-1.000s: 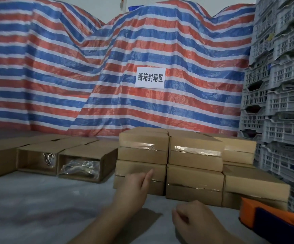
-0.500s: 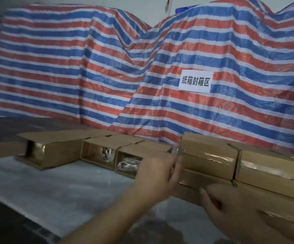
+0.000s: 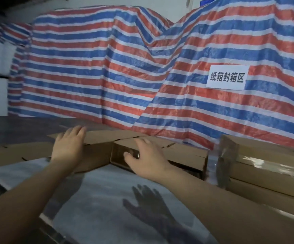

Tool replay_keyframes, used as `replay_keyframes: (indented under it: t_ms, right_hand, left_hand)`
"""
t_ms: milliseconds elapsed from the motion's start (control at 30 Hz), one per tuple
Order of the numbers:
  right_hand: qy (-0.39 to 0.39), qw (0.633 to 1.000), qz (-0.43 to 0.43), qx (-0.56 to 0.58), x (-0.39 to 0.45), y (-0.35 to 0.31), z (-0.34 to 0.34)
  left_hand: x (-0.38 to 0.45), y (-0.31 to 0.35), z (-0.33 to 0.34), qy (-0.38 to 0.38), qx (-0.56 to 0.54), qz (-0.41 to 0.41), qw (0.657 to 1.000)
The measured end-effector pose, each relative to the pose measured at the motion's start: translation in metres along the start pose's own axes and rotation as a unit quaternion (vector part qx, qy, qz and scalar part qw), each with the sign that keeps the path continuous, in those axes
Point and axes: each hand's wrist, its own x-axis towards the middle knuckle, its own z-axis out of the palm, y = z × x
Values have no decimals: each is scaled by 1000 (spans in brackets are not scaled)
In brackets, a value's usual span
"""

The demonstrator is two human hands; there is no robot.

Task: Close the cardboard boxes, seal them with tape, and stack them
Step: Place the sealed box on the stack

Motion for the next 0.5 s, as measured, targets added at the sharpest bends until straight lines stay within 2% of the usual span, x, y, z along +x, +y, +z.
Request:
replay_keyframes:
  t_ms: [233, 367, 500]
  right_hand:
    - [-74, 997, 4, 19, 56, -40, 70]
    - [-89, 995, 17, 47, 74, -53, 92]
    - [-66, 994, 26, 83, 86, -66, 96]
  left_hand:
    - [17, -57, 31, -107, 108, -11, 988]
    - [27, -63, 28, -91, 75, 24, 993]
    - [19, -63, 22, -41, 32, 80, 995]
